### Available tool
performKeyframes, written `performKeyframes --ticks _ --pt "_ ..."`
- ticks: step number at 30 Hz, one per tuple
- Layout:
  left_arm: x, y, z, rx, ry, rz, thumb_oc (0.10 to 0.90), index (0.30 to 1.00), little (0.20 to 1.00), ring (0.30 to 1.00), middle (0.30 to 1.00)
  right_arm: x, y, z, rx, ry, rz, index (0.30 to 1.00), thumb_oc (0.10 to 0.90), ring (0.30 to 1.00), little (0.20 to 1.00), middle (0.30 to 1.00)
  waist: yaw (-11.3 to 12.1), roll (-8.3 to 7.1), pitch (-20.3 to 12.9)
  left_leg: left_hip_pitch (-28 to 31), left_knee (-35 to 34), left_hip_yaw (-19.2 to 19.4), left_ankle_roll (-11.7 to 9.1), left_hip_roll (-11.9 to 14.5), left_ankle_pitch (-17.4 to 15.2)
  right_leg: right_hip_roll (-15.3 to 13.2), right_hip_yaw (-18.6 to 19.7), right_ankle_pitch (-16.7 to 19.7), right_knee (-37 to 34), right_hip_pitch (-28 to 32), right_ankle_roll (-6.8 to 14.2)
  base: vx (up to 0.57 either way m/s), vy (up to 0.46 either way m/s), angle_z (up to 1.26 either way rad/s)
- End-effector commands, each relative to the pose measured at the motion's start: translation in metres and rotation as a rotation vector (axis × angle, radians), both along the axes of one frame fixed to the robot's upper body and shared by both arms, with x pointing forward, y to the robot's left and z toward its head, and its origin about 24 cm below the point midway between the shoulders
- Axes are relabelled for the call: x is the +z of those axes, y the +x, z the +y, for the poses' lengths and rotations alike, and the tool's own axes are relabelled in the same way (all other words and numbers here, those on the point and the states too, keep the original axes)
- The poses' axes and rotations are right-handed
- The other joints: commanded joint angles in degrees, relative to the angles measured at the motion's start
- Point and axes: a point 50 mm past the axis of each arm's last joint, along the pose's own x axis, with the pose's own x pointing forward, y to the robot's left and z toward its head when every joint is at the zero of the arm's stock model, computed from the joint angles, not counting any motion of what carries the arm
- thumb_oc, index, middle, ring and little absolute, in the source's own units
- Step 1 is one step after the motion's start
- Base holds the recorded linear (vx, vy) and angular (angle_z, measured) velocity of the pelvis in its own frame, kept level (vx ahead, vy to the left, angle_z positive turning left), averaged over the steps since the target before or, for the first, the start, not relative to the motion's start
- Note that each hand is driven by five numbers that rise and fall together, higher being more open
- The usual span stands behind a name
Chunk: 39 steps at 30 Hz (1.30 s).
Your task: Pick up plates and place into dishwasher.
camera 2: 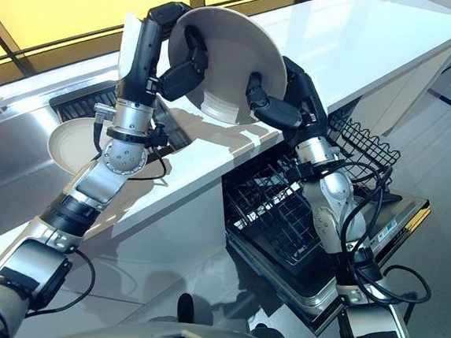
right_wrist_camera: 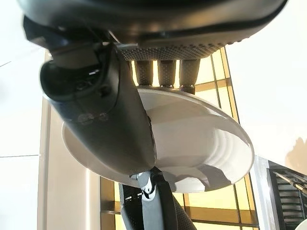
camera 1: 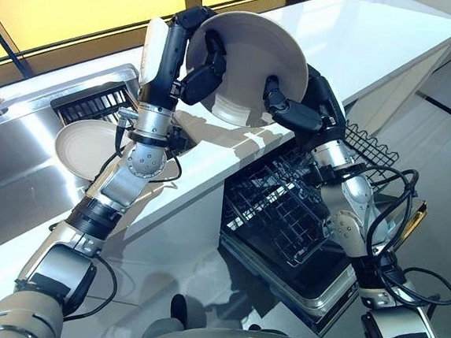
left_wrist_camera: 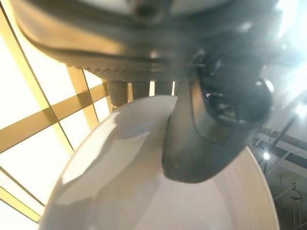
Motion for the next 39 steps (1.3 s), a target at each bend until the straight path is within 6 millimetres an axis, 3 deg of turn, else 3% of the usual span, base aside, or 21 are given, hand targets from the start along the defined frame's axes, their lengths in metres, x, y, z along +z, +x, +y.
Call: performKeyframes --ticks 1,7,13,23,27,30,33,36,38,39 --pt "0.047 -0.003 0.005 -0.055 -0.032 -0.126 0.8 0.9 0.9 0.9 0.9 0.042 -0.005 0.002 0.037 0.012 -0.207 0.3 0.1 0.3 0.2 0.3 0.8 -0.88 -5.0 5.5 0.1 -1.0 0.6 -3.4 -9.9 0.7 -1.9 5.3 0.0 -4.1 1.3 0.0 0.0 0.0" --pt "0.039 -0.006 0.029 -0.025 0.007 -0.028 0.8 0.9 0.9 0.9 0.9 0.041 -0.01 -0.013 -0.017 -0.02 -0.219 0.3 0.1 0.3 0.2 0.3 1.6 -0.73 -4.9 5.4 0.1 -1.4 0.6 -3.3 -9.8 0.5 -2.3 5.3 -0.1 -4.0 1.4 0.0 0.0 0.0" --pt "0.036 -0.01 0.075 0.185 0.099 0.001 0.8 0.9 0.9 0.9 0.9 0.043 -0.014 -0.037 -0.139 -0.091 -0.244 0.3 0.1 0.3 0.2 0.3 2.5 -0.36 -4.8 5.4 0.1 -1.7 0.4 -3.3 -9.7 0.4 -2.8 5.2 -0.1 -3.8 1.4 0.0 -0.001 0.03" --pt "0.046 -0.037 0.17 0.519 0.094 0.032 0.8 0.9 0.9 0.9 0.9 0.052 -0.034 -0.112 -0.502 -0.308 -0.264 0.3 0.1 0.3 0.2 0.3 2.7 0.12 -5.0 4.9 0.1 -1.8 0.1 -3.2 -9.3 0.4 -2.9 5.3 -0.1 -4.2 1.7 0.01 -0.002 0.02" --pt "0.048 -0.045 0.19 0.526 0.03 0.083 0.8 0.9 0.9 0.9 0.9 0.052 -0.041 -0.135 -0.614 -0.372 -0.243 0.3 0.1 0.3 0.2 0.3 2.3 0.22 -4.9 4.9 0.1 -1.6 0.0 -3.1 -9.3 0.5 -2.6 5.3 -0.1 -4.3 1.7 0.0 0.0 0.0" --pt "0.044 -0.046 0.192 0.357 -0.129 0.176 0.8 0.9 0.9 0.9 0.9 0.054 -0.047 -0.15 -0.681 -0.396 -0.228 0.3 0.1 0.3 0.2 0.3 2.0 0.19 -4.7 4.9 0.1 -1.6 0.1 -3.1 -9.4 0.6 -2.2 5.2 -0.1 -4.4 1.7 0.0 0.0 0.0" --pt "0.025 -0.038 0.174 0.015 -0.285 0.364 0.8 0.9 0.9 0.9 0.9 0.053 -0.047 -0.152 -0.71 -0.403 -0.229 0.3 0.1 0.3 0.2 0.3 1.9 0.34 -4.6 4.9 0.1 -1.6 0.1 -3.1 -9.4 0.6 -2.0 5.2 -0.1 -4.5 1.8 0.0 0.0 0.0" --pt "0.012 -0.035 0.146 -0.343 -0.417 0.485 0.8 0.9 0.9 0.9 0.9 0.051 -0.047 -0.151 -0.734 -0.407 -0.246 0.3 0.1 0.3 0.2 0.3 2.1 0.43 -4.6 4.9 0.1 -1.9 0.2 -3.2 -9.4 0.6 -1.9 5.3 -0.1 -4.5 1.8 0.0 0.0 0.0" --pt "0.0 -0.032 0.115 -0.671 -0.553 0.593 0.8 0.9 0.9 0.9 0.9 0.049 -0.043 -0.145 -0.727 -0.408 -0.258 0.3 0.1 0.3 0.2 0.3 2.1 0.58 -4.5 5.0 0.1 -1.9 0.3 -3.2 -9.4 0.6 -1.8 5.5 -0.1 -4.5 1.9 0.0 0.0 0.0" --pt "-0.005 -0.033 0.09 -0.919 -0.642 0.648 0.8 0.9 0.9 0.9 0.9 0.047 -0.041 -0.137 -0.706 -0.403 -0.268 0.3 0.1 0.3 0.2 0.3 2.1 0.61 -4.6 5.1 0.1 -1.8 0.3 -3.2 -9.4 0.6 -1.6 5.5 -0.1 -4.5 1.9 0.0 0.0 0.0"
